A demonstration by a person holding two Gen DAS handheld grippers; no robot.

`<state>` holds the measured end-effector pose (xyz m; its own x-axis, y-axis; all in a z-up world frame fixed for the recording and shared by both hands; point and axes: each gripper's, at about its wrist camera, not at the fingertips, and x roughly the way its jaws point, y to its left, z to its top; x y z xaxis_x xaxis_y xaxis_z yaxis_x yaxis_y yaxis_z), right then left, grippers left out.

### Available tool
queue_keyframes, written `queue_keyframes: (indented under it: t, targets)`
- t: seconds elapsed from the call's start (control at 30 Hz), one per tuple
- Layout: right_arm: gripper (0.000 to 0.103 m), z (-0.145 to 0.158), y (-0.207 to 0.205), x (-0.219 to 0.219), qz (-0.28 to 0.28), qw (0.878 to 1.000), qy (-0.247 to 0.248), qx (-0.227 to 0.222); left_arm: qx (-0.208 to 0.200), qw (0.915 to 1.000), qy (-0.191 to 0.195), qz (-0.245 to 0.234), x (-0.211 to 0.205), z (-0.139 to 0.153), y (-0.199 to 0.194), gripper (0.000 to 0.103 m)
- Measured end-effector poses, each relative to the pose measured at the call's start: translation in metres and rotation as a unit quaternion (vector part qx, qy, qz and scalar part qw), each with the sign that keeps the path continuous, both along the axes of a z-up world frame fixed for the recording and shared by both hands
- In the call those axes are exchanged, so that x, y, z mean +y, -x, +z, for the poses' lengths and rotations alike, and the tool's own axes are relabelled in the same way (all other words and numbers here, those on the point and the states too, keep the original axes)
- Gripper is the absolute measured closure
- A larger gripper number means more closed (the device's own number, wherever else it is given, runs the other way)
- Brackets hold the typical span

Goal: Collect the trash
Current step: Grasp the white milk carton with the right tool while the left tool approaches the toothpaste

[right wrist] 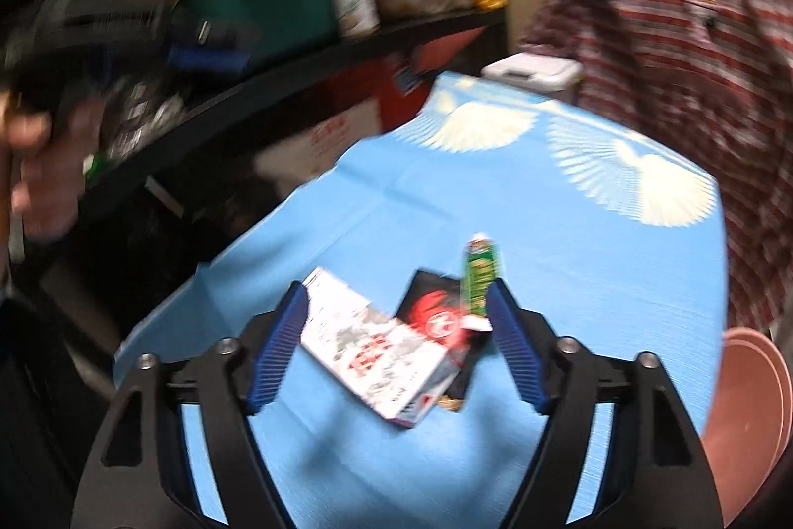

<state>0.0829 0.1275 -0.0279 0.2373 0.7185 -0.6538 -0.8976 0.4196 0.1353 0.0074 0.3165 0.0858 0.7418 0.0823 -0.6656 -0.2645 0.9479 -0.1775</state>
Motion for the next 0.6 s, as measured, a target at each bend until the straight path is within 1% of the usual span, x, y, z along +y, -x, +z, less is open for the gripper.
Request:
queue_keyframes:
  t: [0.1,0.2,0.27,0.33,0.43,0.5,0.6]
  targets:
    - [0.019,-0.014,0.006,0.013,0.028,0.999,0.032,-0.010,0.003,1.0000,0.002,0.000,0.005,-0.004,0.001,0.067]
    - [0.018,-0.025,0.010,0.022,0.046,0.997,0.057,-0.015,0.006,1.0000,0.004,-0.002,0.009,-0.008,-0.001,0.067]
    - [0.018,-0.031,0.013,0.026,0.052,0.996,0.072,-0.029,0.006,1.0000,0.005,-0.003,0.010,-0.009,-0.002,0.067]
    - [0.018,-0.036,0.014,0.025,0.060,0.995,0.079,-0.029,0.006,1.0000,0.004,-0.001,0.008,-0.008,-0.001,0.067]
    - [0.025,-0.042,0.017,0.024,0.066,0.992,0.094,-0.041,0.008,1.0000,0.005,-0.002,0.007,-0.010,-0.004,0.067]
    - [0.038,-0.044,0.020,0.020,0.071,0.991,0.100,-0.045,0.009,0.9999,0.007,-0.004,0.006,-0.014,-0.008,0.067]
    - [0.044,-0.040,0.022,0.010,0.075,0.992,0.088,-0.050,0.012,0.9999,0.010,-0.008,0.002,-0.017,-0.015,0.067]
